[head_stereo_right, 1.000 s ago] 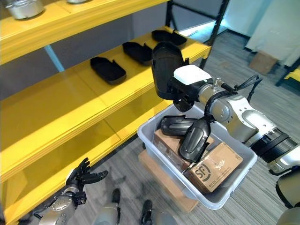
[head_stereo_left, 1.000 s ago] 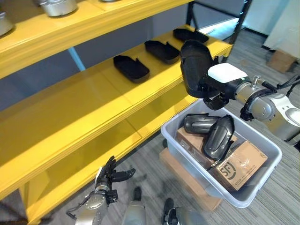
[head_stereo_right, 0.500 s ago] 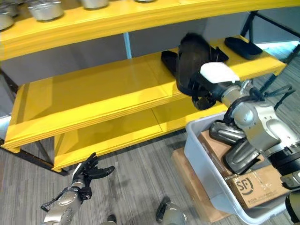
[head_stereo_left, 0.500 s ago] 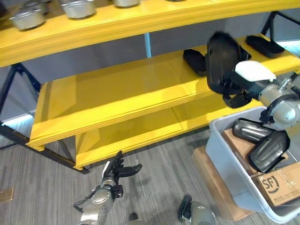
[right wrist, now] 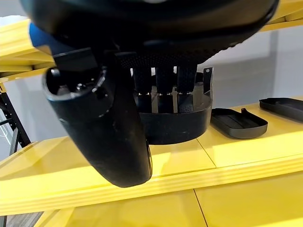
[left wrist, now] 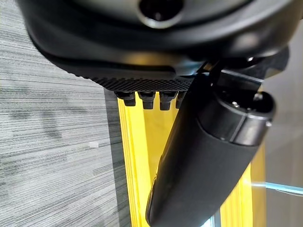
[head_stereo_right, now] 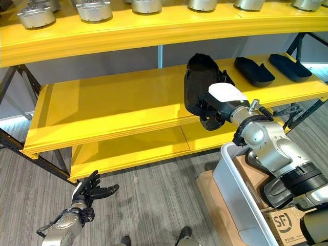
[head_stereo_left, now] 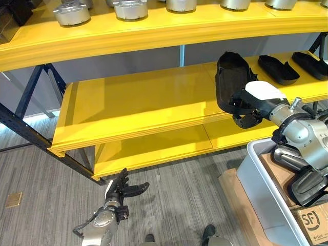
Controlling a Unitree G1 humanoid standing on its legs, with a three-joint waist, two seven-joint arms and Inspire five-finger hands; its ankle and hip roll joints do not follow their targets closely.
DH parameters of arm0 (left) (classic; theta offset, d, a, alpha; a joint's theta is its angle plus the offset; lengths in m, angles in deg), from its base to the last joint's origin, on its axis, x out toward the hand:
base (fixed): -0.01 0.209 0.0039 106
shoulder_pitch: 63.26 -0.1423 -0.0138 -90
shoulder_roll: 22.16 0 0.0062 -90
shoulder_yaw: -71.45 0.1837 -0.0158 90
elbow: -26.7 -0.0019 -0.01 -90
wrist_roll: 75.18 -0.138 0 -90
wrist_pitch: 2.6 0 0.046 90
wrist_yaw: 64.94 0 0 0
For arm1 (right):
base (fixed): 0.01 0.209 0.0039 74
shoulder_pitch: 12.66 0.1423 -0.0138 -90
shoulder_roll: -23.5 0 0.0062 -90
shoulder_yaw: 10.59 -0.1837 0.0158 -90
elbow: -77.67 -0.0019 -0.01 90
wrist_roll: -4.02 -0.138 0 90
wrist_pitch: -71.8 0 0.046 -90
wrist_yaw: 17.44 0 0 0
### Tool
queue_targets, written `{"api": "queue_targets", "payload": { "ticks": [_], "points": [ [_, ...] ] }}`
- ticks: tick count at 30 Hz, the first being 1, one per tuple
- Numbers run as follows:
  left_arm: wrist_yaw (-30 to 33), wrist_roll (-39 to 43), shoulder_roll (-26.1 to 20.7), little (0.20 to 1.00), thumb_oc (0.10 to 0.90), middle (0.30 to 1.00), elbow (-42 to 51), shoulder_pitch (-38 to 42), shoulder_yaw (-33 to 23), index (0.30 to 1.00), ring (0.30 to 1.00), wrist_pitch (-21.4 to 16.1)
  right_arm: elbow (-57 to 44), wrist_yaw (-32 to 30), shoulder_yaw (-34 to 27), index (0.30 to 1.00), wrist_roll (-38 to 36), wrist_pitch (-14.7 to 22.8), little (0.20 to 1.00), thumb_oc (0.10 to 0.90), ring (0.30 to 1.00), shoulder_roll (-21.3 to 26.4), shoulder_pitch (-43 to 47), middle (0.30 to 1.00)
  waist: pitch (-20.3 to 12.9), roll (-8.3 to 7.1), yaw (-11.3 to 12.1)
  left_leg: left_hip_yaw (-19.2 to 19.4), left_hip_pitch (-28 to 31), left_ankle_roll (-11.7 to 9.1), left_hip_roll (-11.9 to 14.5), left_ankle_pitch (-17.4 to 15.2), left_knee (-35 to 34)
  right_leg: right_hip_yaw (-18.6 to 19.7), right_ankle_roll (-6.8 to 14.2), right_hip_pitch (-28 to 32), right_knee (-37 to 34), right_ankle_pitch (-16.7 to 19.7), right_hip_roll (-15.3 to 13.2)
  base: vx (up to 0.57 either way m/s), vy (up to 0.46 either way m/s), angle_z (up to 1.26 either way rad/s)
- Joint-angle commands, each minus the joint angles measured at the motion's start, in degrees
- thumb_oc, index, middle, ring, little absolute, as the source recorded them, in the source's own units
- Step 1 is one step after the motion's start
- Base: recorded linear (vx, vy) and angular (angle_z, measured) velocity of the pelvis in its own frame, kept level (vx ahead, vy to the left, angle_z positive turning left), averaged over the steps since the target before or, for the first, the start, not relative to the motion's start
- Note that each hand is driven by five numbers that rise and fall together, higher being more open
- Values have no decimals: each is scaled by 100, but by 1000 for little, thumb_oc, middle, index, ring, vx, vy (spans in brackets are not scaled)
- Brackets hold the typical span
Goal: Move parts from the plastic box to the shelf.
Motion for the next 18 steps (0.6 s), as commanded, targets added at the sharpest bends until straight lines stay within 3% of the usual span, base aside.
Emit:
{"api": "queue_targets", "payload": {
  "ticks": [1,8,12,13,14,16,17,18],
  "points": [
    [38,-146,-195,1000,900,1000,527,167,-65,1000,1000,-430,-6,-510,-475,300,151,65,300,400,300,-115,858,300,-576,-337,129,-155,-330,-25,216,119,-165,59,548,571,-44,-422,-463,15,30,-3],
    [50,-141,-216,1000,900,1000,600,152,-93,1000,1000,-437,93,-509,-313,300,159,47,300,400,300,-232,1065,300,-564,-433,190,-137,-412,2,151,39,-50,79,624,631,-252,-264,-494,15,36,-4],
    [87,-134,-320,1000,900,1000,682,174,-146,1000,1000,-459,206,-507,-74,300,155,42,300,400,300,-342,1410,300,-486,-534,281,-132,-505,137,6,-222,291,201,706,557,-247,-102,-621,1,99,-7],
    [113,-133,-358,1000,900,1000,678,195,-161,1000,1000,-469,242,-512,-39,300,152,49,300,400,300,-441,1433,300,-413,-528,298,-160,-532,279,-97,-353,431,316,739,398,128,-7,-786,-11,143,-16],
    [113,-133,-359,1000,900,1000,678,196,-161,1000,1000,-469,243,-512,-39,300,152,50,300,400,300,-442,1434,300,-413,-540,304,-151,-540,287,-111,-360,443,335,746,374,160,-18,-805,-25,178,-19],
    [119,-182,-388,1000,900,1000,667,225,-117,1000,1000,-452,182,-511,-160,300,184,38,300,400,300,-512,1273,300,-292,-530,252,-203,-533,492,-327,-424,502,640,789,55,1002,463,-1033,-40,248,-9],
    [103,-221,-420,1000,900,1000,654,272,-58,1000,1000,-457,181,-511,-188,300,221,19,300,400,300,-569,1212,300,-119,-436,177,-276,-434,654,-494,-464,562,1003,736,-256,1753,990,-1142,-38,264,3],
    [103,-221,-420,1000,900,1000,653,278,-58,1000,1000,-457,181,-511,-191,300,221,19,300,400,300,-567,1215,300,-129,-445,179,-271,-454,661,-506,-443,555,1010,735,-279,1742,1012,-1150,-47,218,10]
  ]
}}
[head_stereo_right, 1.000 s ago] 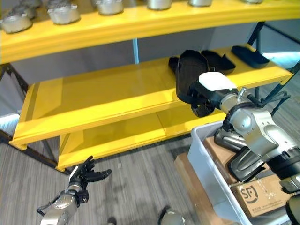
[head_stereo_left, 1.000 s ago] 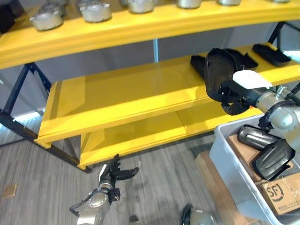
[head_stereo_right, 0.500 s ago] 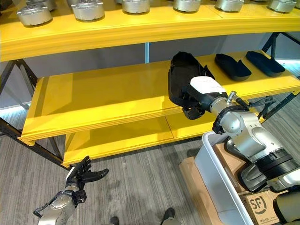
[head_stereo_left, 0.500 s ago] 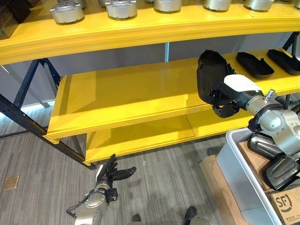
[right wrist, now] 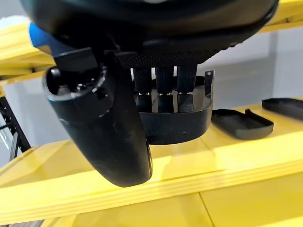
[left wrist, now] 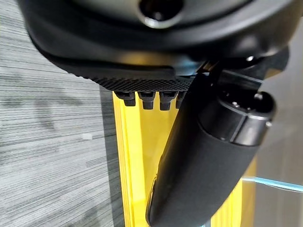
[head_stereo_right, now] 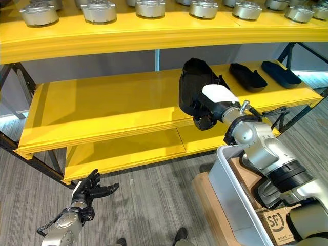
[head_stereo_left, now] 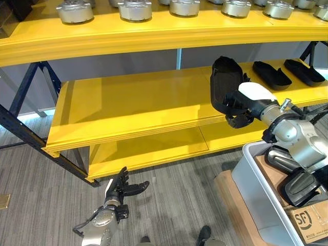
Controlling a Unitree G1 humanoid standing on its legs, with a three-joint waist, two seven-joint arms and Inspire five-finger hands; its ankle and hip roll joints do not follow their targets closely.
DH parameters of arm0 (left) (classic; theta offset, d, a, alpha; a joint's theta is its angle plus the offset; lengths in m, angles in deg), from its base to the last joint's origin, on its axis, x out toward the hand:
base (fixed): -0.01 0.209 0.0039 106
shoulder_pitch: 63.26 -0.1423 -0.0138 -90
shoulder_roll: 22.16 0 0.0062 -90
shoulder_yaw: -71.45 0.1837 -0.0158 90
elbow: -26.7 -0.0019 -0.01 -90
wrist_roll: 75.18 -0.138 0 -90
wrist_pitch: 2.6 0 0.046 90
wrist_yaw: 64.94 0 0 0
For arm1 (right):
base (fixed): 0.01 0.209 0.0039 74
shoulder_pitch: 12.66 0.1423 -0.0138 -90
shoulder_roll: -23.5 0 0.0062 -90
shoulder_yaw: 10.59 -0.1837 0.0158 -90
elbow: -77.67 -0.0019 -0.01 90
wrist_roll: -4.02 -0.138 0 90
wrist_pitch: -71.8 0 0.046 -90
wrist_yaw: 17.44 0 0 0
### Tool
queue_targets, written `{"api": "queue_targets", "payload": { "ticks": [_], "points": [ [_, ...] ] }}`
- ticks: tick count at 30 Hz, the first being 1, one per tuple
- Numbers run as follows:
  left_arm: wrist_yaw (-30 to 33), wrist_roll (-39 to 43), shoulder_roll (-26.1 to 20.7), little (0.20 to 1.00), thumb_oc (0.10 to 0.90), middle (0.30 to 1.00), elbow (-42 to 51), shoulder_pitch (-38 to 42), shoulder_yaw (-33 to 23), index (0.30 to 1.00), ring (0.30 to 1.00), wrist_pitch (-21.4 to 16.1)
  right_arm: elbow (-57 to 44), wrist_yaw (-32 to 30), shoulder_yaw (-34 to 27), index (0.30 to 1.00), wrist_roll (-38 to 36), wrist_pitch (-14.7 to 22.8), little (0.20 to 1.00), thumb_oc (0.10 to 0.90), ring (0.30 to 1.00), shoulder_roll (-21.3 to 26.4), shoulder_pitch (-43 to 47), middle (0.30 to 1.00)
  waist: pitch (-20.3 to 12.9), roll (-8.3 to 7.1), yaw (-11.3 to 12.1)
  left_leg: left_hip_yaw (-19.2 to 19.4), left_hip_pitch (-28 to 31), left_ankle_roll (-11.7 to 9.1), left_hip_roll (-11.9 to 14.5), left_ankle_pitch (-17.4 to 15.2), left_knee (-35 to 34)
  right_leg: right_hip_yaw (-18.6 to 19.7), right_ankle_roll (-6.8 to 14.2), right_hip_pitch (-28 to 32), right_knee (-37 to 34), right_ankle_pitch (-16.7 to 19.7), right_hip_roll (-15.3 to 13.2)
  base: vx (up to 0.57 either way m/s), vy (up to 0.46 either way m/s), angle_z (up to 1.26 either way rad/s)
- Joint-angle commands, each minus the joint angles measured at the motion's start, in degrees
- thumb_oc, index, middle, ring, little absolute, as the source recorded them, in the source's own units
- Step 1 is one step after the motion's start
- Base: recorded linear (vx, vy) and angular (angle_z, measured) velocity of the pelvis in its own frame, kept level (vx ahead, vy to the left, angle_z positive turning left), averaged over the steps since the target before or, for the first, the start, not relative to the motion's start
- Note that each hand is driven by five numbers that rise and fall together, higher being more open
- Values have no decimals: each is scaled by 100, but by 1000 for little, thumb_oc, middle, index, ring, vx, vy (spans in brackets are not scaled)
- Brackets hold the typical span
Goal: Move parts from the plastic box to the shelf.
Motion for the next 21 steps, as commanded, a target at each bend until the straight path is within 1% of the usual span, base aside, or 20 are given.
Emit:
{"api": "queue_targets", "payload": {
  "ticks": [1,2,3,4,5,6,7,8,9,10,11,12,13,14,15,16,17,21],
  "points": [
    [81,-213,-403,1000,900,1000,647,174,-25,1000,1000,-450,-150,-516,-245,300,216,121,300,400,300,97,1106,300,-12,77,11,-530,32,29,93,83,-271,833,583,-29,1551,839,-567,-43,80,20],
    [79,-222,-434,1000,900,1000,627,240,26,1000,1000,-458,-117,-548,-230,300,221,123,300,400,300,94,1149,300,52,144,-23,-599,31,47,103,88,-246,1102,541,-237,1751,782,-462,-10,79,26],
    [83,-237,-441,1000,900,1000,626,250,22,1000,1000,-461,-101,-569,-223,300,264,124,300,400,300,100,1159,300,46,160,-22,-618,54,39,94,71,-251,1085,522,-305,1674,704,-497,70,-2,27],
    [72,-240,-448,1000,900,1000,642,259,17,1000,1000,-472,-62,-554,-190,300,282,111,300,400,300,97,1205,300,17,134,-3,-607,113,4,82,37,-297,1005,535,-350,1391,708,-630,79,-25,24],
    [72,-240,-448,1000,900,1000,642,259,17,1000,1000,-472,-62,-554,-190,300,282,111,300,400,300,97,1205,300,17,134,-3,-607,113,4,82,37,-297,1005,535,-350,1391,708,-630,177,-176,18],
    [111,-171,-445,1000,900,1000,670,292,-22,1000,1000,-505,13,-550,-145,300,239,108,300,400,300,70,1312,300,-11,92,-20,-622,268,-169,150,-32,-427,790,640,-306,405,688,-802,163,-238,12],
    [146,-142,-471,1000,900,1000,658,341,-41,1000,1000,-519,23,-559,-130,300,218,103,300,400,300,60,1367,300,0,76,-95,-696,301,-266,210,-18,-475,743,708,-195,-208,771,-796,199,-324,3],
    [162,-122,-476,1000,900,1000,664,349,-39,1000,1000,-530,29,-567,-115,300,229,97,300,400,300,20,1415,300,30,53,-129,-730,370,-342,293,-28,-510,822,775,-207,-583,803,-749,112,-266,2],
    [185,-99,-482,1000,900,1000,671,346,-73,1000,1000,-546,22,-568,-115,300,254,90,300,400,300,21,1490,300,37,11,-120,-737,461,-423,377,-24,-578,791,820,-210,-818,745,-667,151,-325,2],
    [165,-147,-419,1000,900,1000,650,258,-117,1000,1000,-539,-27,-588,-240,300,260,123,300,400,300,57,1258,300,-111,-107,-128,-764,490,-519,437,-38,-689,959,830,24,-1058,583,-549,120,-240,9],
    [165,-148,-430,1000,900,1000,654,249,-109,1000,1000,-539,-42,-585,-267,300,265,121,300,400,300,56,1223,300,-113,-109,-119,-763,509,-523,445,-34,-706,951,829,43,-1070,583,-541,228,-336,32],
    [144,-180,-394,1000,900,1000,639,182,-205,1000,1000,-532,-62,-536,-291,300,253,127,300,400,300,130,1216,300,-304,-167,-62,-720,618,-645,646,25,-824,817,832,161,-1077,473,-395,155,-191,51],
    [144,-180,-393,1000,900,1000,643,174,-205,1000,1000,-530,-65,-536,-291,300,253,126,300,400,300,130,1209,300,-311,-152,-67,-723,630,-654,668,30,-844,804,826,168,-1075,464,-376,184,-305,59],
    [148,-160,-351,1000,900,1000,648,138,-215,1000,1000,-539,-68,-536,-297,300,177,139,300,400,300,182,1179,300,-360,-148,-90,-758,588,-693,797,89,-825,855,780,174,-958,335,-251,73,-276,27],
    [114,-101,-325,1000,900,1000,653,139,-212,1000,1000,-542,-115,-561,-384,300,46,133,300,400,300,259,1083,300,-409,-112,-129,-850,454,-767,987,171,-794,882,661,217,-886,3,-62,70,-278,-6],
    [114,-101,-329,1000,900,1000,655,137,-206,1000,1000,-541,-125,-559,-400,300,46,131,300,400,300,263,1063,300,-425,-101,-140,-869,436,-777,1007,170,-792,860,652,210,-875,-10,-47,57,-249,6],
    [89,-119,-323,1000,900,1000,655,139,-173,1000,1000,-531,-141,-587,-435,300,-8,135,300,400,300,326,1039,300,-445,-88,-161,-881,393,-812,1093,222,-795,834,606,234,-842,-131,32,48,-134,41],
    [-17,-197,-289,1000,900,1000,665,121,-78,1000,1000,-446,-193,-573,-576,300,-74,120,300,400,300,450,887,300,-539,53,-235,-943,374,-880,1282,390,-928,657,539,325,-757,-337,180,85,-155,25]
  ]
}}
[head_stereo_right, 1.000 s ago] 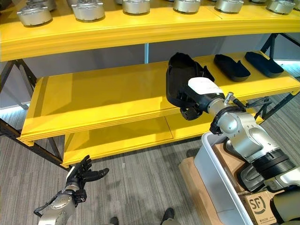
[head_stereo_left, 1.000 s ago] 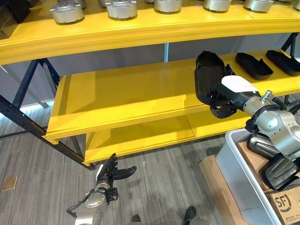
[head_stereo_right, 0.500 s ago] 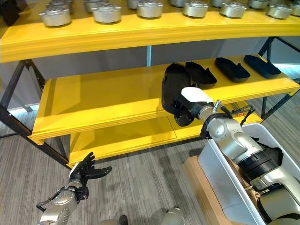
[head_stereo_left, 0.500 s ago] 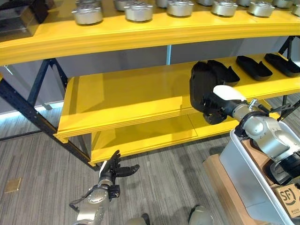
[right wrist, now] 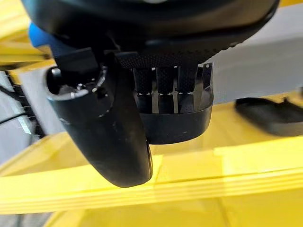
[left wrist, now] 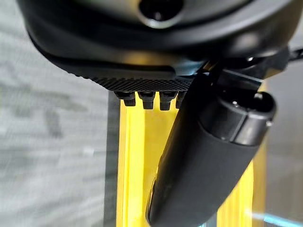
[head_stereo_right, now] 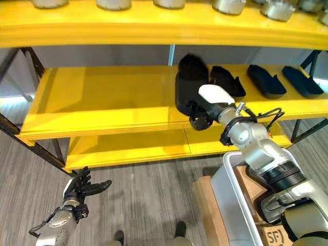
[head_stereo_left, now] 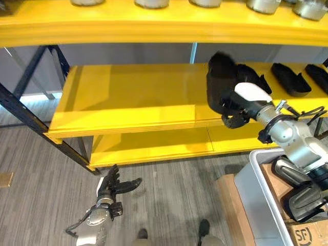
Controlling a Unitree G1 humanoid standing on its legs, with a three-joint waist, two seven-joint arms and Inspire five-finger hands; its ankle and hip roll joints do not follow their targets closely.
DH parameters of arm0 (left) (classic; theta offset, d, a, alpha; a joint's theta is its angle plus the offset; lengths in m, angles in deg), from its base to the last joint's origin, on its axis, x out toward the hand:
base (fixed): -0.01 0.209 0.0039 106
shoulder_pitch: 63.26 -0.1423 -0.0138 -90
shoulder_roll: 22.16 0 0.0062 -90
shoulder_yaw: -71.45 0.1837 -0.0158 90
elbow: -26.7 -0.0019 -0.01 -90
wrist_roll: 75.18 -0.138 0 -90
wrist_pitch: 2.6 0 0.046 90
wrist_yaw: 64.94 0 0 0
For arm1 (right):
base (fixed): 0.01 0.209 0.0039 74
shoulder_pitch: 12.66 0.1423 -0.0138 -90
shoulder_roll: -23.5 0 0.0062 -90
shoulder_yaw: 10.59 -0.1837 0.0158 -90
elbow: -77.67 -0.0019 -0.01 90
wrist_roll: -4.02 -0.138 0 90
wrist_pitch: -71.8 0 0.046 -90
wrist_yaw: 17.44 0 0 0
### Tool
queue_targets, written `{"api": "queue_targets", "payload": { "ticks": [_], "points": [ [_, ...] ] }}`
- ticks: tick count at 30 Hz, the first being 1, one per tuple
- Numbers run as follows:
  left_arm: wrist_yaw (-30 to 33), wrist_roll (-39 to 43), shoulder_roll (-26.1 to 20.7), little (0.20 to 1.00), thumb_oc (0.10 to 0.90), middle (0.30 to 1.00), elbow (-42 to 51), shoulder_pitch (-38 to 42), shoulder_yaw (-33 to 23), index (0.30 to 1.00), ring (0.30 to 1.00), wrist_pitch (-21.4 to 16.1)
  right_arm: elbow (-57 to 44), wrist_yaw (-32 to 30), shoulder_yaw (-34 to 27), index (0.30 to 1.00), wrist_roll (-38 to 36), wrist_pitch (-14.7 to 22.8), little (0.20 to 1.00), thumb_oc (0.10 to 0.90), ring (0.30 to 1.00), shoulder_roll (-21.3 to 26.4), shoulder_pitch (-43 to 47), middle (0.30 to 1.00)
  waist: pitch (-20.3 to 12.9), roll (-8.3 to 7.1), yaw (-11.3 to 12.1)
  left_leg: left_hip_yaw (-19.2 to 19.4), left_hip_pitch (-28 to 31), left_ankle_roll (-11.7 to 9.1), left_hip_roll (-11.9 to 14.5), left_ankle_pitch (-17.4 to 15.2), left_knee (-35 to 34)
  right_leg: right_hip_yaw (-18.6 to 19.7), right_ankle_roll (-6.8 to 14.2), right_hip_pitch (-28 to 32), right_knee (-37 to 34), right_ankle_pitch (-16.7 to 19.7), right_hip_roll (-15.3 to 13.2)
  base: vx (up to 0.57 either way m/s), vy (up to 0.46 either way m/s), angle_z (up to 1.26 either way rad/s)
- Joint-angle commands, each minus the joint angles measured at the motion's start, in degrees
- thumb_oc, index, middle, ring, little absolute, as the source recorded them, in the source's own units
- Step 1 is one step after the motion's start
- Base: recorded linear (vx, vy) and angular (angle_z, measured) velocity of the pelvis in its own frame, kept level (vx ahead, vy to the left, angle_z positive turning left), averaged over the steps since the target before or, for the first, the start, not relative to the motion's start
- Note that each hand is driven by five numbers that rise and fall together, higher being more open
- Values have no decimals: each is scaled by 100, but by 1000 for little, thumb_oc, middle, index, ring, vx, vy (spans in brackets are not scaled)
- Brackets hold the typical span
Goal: Move parts from the plastic box to the shelf.
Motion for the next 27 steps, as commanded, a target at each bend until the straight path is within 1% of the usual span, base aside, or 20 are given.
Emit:
{"api": "queue_targets", "payload": {
  "ticks": [1,6,8,9,10,11,12,13,14,15,16,17,18,19,20,21,22,23,25,27],
  "points": [
    [-81,-162,-283,1000,900,1000,492,257,121,1000,1000,-399,-172,-542,-417,300,-45,135,300,400,300,331,866,300,-692,1,26,-34,208,-89,486,-189,-123,163,384,-404,686,-406,-569,34,-103,8],
    [-63,-99,-271,1000,900,1000,557,258,148,1000,1000,-402,-277,-600,-374,300,-117,181,300,400,300,363,993,300,-656,127,-2,-26,172,-142,660,19,-268,211,278,-614,1099,-724,-428,-1,-90,-1],
    [-67,-74,-285,1000,900,1000,573,233,144,1000,1000,-388,-347,-595,-258,300,-138,215,300,400,300,387,1136,300,-641,163,-14,-33,130,-145,828,124,-268,291,148,-819,1484,-997,-227,3,-209,5],
    [-67,-74,-283,1000,900,1000,573,233,143,1000,1000,-387,-345,-596,-253,300,-138,216,300,400,300,387,1140,300,-642,165,-15,-32,129,-146,829,124,-268,292,147,-823,1488,-999,-226,15,-294,4],
    [-55,-51,-315,1000,900,1000,585,185,101,1000,1000,-399,-369,-600,-99,300,-162,251,300,400,300,408,1333,300,-601,126,9,-37,55,-131,940,230,50,348,42,-855,1535,-1111,-64,1,-151,4],
    [-55,-51,-306,1000,900,1000,588,183,91,1000,1000,-398,-355,-604,-68,300,-167,253,300,400,300,404,1366,300,-603,139,-1,-44,34,-136,950,215,79,348,36,-864,1540,-1113,-54,-11,-248,0],
    [-60,-42,-323,1000,900,1000,619,137,45,1000,1000,-404,-374,-604,31,300,-191,278,300,400,300,392,1492,300,-556,114,45,-106,-145,-132,996,435,516,368,-67,-796,1471,-1157,64,-62,-286,0],
    [-73,21,-356,1000,900,1000,692,80,-21,1000,1000,-396,-367,-620,167,300,-214,285,300,400,300,393,1712,300,-374,-3,262,-382,-566,-53,879,1045,1222,367,-267,-582,1292,-1197,239,-69,-283,-9],
    [-72,22,-351,1000,900,1000,696,85,-27,1000,1000,-392,-353,-623,188,300,-218,288,300,400,300,392,1741,300,-361,6,231,-426,-608,-55,873,1035,1271,340,-270,-569,1279,-1189,236,-86,-288,-32],
    [-75,50,-370,1000,900,1000,728,99,-29,1000,1000,-385,-316,-658,272,300,-263,280,300,400,300,378,1889,300,-249,-80,290,-539,-894,44,739,1124,1695,255,-365,-456,1194,-1196,264,-38,-264,-5],
    [-73,71,-373,1000,900,1000,744,111,-35,1000,1000,-356,-283,-693,237,300,-284,264,300,400,300,371,1876,300,-90,-212,363,-386,-1170,175,612,1014,2234,110,-467,-295,1122,-1270,270,-8,-283,16],
    [-75,75,-361,1000,900,1000,739,107,-29,1000,1000,-341,-291,-699,205,300,-280,248,300,400,300,379,1827,300,-73,-200,349,-198,-1246,139,681,980,2057,29,-448,-253,1109,-1322,258,24,-182,39],
    [-75,75,-366,1000,900,1000,740,106,-26,1000,1000,-339,-299,-697,192,300,-279,246,300,400,300,380,1812,300,-71,-209,357,-187,-1226,139,678,987,2035,33,-447,-246,1106,-1325,254,106,21,33],
    [-65,81,-361,1000,900,1000,744,154,-30,1000,1000,-331,-358,-683,151,300,-312,219,300,400,300,418,1753,300,-67,-136,372,-77,-1363,31,632,808,1247,-33,-364,-203,1088,-1369,230,126,66,49],
    [-64,64,-365,1000,900,1000,733,185,-9,1000,1000,-330,-364,-682,96,300,-323,213,300,400,300,405,1677,300,-57,-114,381,-12,-1426,-23,637,868,931,-39,-324,-173,1109,-1393,205,127,66,70],
    [-63,64,-372,1000,900,1000,731,187,-2,1000,1000,-331,-373,-680,75,300,-321,212,300,400,300,408,1654,300,-62,-128,385,-5,-1405,-24,629,890,887,-41,-322,-177,1116,-1401,195,105,89,63],
    [-34,49,-346,1000,900,1000,694,217,34,1000,1000,-313,-387,-704,17,300,-315,223,300,400,300,367,1540,300,-75,-26,409,16,-1460,-68,594,973,560,-82,-271,-173,1254,-1431,198,113,104,29],
    [-72,32,-338,1000,900,1000,682,196,41,1000,1000,-335,-398,-684,-91,300,-299,227,300,400,300,325,1428,300,-103,-11,390,5,-1342,-63,628,913,562,-29,-257,-198,1417,-1473,164,149,145,3],
    [-69,25,-320,1000,900,1000,656,132,60,1000,1000,-349,-411,-662,-227,300,-228,258,300,400,300,67,1182,300,-158,-4,411,-115,-1219,-26,442,524,716,85,-141,-130,1395,-1449,46,143,146,-27],
    [-100,20,-310,1000,900,1000,641,158,65,1000,1000,-322,-404,-626,-346,300,-220,265,300,400,300,26,978,300,-221,-26,409,-32,-1249,-10,349,330,877,54,-85,19,1336,-1422,-93,161,134,-57]
  ]
}}
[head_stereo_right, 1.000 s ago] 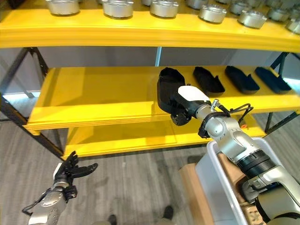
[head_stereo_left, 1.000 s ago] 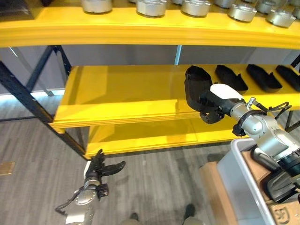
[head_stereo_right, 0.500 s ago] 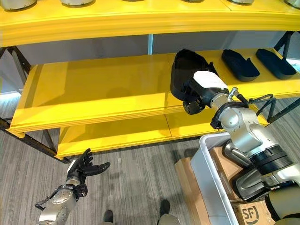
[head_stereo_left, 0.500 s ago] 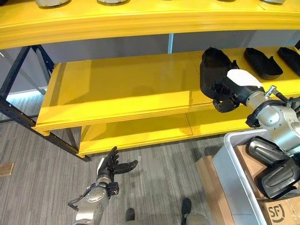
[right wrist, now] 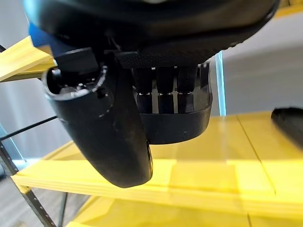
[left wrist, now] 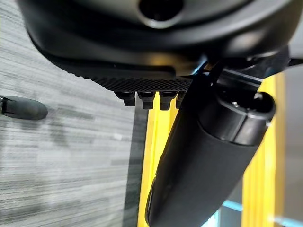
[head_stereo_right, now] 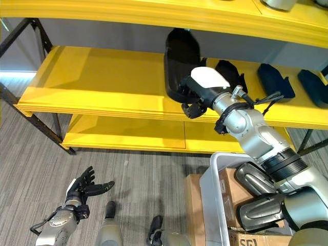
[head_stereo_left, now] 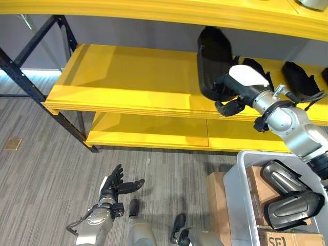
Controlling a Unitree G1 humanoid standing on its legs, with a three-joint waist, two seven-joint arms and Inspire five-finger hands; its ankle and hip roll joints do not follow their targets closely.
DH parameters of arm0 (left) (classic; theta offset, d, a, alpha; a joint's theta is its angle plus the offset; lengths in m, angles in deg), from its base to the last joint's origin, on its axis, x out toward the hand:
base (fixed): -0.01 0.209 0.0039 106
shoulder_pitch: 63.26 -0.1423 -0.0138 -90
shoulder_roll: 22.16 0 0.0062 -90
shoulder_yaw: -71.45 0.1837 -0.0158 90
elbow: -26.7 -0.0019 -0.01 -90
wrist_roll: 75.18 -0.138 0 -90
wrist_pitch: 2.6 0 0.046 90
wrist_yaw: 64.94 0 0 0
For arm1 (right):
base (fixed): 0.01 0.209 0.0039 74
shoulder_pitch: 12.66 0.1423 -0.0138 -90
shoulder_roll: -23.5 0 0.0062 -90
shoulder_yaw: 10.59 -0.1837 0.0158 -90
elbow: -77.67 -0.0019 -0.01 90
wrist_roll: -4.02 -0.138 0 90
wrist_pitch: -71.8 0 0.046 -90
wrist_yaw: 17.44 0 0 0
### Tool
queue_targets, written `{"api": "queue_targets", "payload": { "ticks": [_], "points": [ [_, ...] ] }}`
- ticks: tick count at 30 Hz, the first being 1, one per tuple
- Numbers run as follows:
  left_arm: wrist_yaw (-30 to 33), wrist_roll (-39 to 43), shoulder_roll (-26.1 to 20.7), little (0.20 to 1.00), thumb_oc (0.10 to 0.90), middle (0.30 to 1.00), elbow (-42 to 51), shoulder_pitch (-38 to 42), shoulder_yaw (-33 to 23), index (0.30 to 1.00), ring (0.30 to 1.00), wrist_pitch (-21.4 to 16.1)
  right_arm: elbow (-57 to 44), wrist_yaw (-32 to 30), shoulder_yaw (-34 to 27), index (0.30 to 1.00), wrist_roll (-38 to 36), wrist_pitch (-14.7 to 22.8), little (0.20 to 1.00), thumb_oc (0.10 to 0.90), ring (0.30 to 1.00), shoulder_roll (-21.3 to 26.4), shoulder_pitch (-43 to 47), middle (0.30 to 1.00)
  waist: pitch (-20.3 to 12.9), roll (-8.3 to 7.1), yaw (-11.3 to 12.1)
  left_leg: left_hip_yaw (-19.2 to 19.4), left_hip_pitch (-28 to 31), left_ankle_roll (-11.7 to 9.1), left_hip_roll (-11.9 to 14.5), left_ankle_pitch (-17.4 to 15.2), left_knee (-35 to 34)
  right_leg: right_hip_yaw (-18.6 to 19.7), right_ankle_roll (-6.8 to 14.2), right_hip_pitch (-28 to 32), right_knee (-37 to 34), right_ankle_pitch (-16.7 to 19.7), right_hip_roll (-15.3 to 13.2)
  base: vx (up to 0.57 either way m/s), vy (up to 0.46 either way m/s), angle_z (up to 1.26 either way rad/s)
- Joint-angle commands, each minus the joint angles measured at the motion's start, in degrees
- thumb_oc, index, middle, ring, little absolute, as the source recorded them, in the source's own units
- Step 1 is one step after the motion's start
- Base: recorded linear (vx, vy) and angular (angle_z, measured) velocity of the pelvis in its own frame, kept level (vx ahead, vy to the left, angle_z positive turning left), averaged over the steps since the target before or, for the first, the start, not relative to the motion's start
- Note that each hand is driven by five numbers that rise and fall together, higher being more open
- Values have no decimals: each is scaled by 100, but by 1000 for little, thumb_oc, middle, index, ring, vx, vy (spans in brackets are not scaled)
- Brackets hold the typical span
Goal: Move parts from the plastic box to the shelf.
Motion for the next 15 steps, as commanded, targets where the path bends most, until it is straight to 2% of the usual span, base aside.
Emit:
{"api": "queue_targets", "payload": {
  "ticks": [1,7,15],
  "points": [
    [-55,-43,-99,1000,900,1000,649,275,7,1000,1000,-441,-266,-402,-891,300,19,76,300,400,300,533,308,300,-596,-55,-78,3,-156,-26,-45,-67,433,403,910,515,91,-189,-1418,165,136,-35],
    [-58,-100,-180,1000,900,1000,657,308,52,1000,1000,-411,-306,-384,-1123,300,14,14,300,400,300,371,-41,300,-717,-139,-68,193,3,61,-224,-397,539,449,1118,763,-288,35,-1716,117,132,-13],
    [-21,-107,-147,1000,900,1000,638,256,-15,1000,1000,-409,-306,-339,-1220,300,34,-9,300,400,300,309,-233,300,-784,-230,-68,343,93,117,-290,-560,552,503,1237,824,-542,229,-1833,53,67,3]
  ]
}}
